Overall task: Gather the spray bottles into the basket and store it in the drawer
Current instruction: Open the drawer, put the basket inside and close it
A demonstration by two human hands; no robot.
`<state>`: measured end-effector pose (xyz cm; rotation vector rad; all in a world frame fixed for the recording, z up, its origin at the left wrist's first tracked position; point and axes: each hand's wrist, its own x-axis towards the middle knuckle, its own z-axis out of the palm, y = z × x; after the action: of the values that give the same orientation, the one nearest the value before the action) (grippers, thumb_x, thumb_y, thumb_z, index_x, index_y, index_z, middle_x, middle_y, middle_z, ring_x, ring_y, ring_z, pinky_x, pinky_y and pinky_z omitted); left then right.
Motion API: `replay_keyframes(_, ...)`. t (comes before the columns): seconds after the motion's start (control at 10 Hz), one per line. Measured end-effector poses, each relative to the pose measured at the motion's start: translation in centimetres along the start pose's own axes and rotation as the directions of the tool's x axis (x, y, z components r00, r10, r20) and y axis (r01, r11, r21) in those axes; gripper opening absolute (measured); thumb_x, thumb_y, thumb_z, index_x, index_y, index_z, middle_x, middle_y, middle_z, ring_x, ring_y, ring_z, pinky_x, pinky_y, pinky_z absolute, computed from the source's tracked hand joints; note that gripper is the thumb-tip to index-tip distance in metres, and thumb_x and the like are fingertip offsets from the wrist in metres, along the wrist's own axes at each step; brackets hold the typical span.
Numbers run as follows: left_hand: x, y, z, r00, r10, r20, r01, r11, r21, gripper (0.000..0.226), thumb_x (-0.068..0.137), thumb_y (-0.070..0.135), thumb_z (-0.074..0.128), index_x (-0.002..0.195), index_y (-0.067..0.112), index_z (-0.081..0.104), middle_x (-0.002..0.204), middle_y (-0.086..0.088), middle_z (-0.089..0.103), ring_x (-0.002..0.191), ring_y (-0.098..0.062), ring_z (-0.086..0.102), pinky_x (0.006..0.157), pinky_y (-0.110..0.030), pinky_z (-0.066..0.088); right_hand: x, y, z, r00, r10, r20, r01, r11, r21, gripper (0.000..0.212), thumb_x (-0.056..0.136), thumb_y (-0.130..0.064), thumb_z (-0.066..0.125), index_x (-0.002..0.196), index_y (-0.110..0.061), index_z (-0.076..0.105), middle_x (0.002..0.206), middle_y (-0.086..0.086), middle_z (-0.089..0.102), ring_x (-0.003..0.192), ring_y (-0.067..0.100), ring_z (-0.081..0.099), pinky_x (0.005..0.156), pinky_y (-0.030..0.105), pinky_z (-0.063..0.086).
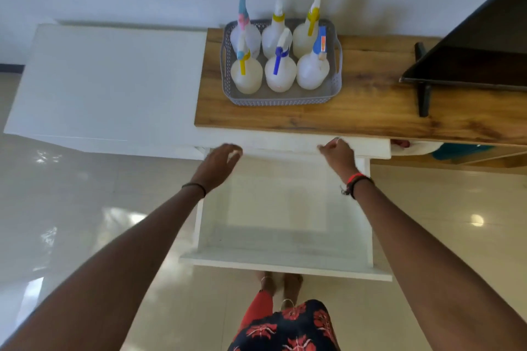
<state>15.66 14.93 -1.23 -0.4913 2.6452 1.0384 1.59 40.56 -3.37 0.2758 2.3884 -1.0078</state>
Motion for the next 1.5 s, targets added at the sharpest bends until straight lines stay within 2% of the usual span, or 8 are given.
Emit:
replay_keyframes(0.1,3.0,0.0,-3.2,0.994,-0.018,-0.11,0.011,0.998,-0.066,0.025,0.098,0.02,0.049,0.113,0.005,0.063,0.119,-0.013,0.066,0.113,-0.027,0.061,0.1,-0.037,0.045,2.8,-2.8,-1.7,0.997,0.052,-0.062,-0.041,0.984,0.173,0.033,0.089,-0.02,0.062,0.064,-0.015,0.041,0.084,0.014,0.058,0.084,0.024,0.056,0.085,0.044,0.047)
replay_keyframes(0.4,14.7,0.2,-10.2,0.871,-0.346,-0.349,0.227,0.913,-0.338,0.035,0.097,0.017,0.041,0.115,0.004,0.067,0.123,-0.015,0.066,0.119,-0.027,0.058,0.099,-0.029,0.041,12.6,-9.3,-7.1,0.987,0.152,-0.056,-0.117,0.909,0.4,0.029,0.101,-0.014,0.036,0.124,0.001,0.047,0.085,0.007,0.055,0.054,0.008,0.052,0.048,0.02,0.042)
replay_keyframes(0.6,21.0,-0.2,-10.4,0.787,-0.547,-0.287,0.306,0.748,-0.588,0.028,0.094,0.019,0.046,0.106,0.005,0.067,0.113,-0.014,0.067,0.103,-0.024,0.06,0.089,-0.03,0.046,17.8,-11.0,-8.2,0.99,0.142,-0.022,-0.122,0.911,0.394,0.03,0.098,-0.007,0.035,0.071,-0.018,0.042,0.07,-0.003,0.052,0.06,0.007,0.051,0.057,0.018,0.045)
replay_keyframes(0.8,25.6,-0.4,-8.8,0.793,-0.589,-0.153,0.439,0.728,-0.527,0.038,0.097,0.026,0.039,0.06,0.022,0.036,0.063,0.002,0.038,0.057,-0.013,0.036,0.058,-0.024,0.033,21.7,-11.8,-6.7,0.989,0.148,-0.019,-0.133,0.931,0.341,0.033,0.099,-0.008,0.032,0.069,-0.021,0.036,0.073,-0.004,0.04,0.061,0.005,0.042,0.058,0.017,0.04)
replay_keyframes(0.9,26.5,-0.4,-8.2,0.791,-0.602,-0.108,0.483,0.723,-0.494,0.037,0.098,0.03,0.039,0.061,0.023,0.037,0.066,0.005,0.039,0.061,-0.011,0.039,0.066,-0.024,0.038,23.6,-12.1,-5.8,0.992,0.122,0.009,-0.119,0.943,0.311,0.033,0.099,-0.01,0.034,0.068,-0.022,0.034,0.073,-0.005,0.038,0.063,0.005,0.04,0.063,0.017,0.04)
replay_keyframes(1.1,27.5,-0.9,-7.1,0.804,-0.584,-0.114,0.461,0.733,-0.5,0.025,0.09,0.006,0.048,0.067,0.012,0.055,0.061,0.0,0.047,0.055,-0.011,0.044,0.042,-0.018,0.036,25.0,-13.6,-4.5,0.983,0.183,0.022,-0.182,0.952,0.247,0.006,0.092,-0.012,0.043,0.091,-0.012,0.049,0.087,0.005,0.046,0.084,0.02,0.044,0.07,0.029,0.039)
replay_keyframes(1.2,27.6,-0.9,-7.2,0.81,-0.574,-0.116,0.45,0.737,-0.504,0.016,0.09,0.001,0.048,0.086,0.011,0.06,0.061,-0.001,0.048,0.053,-0.009,0.044,0.038,-0.014,0.037,25.8,-13.8,-4.2,0.987,0.16,-0.008,-0.157,0.977,0.145,0.019,0.092,-0.016,0.047,0.107,-0.007,0.053,0.103,0.007,0.054,0.092,0.018,0.054,0.076,0.029,0.046)
replay_keyframes(1.5,27.8,-0.6,-6.9,0.814,-0.573,-0.097,0.448,0.724,-0.525,0.029,0.096,0.007,0.044,0.071,0.019,0.053,0.067,0.002,0.049,0.056,-0.008,0.046,0.047,-0.017,0.038,26.5,-13.4,-4.0,0.992,0.12,-0.049,-0.116,0.99,0.078,0.023,0.095,-0.009,0.04,0.074,-0.017,0.042,0.089,0.002,0.048,0.066,0.009,0.04,0.058,0.02,0.033)
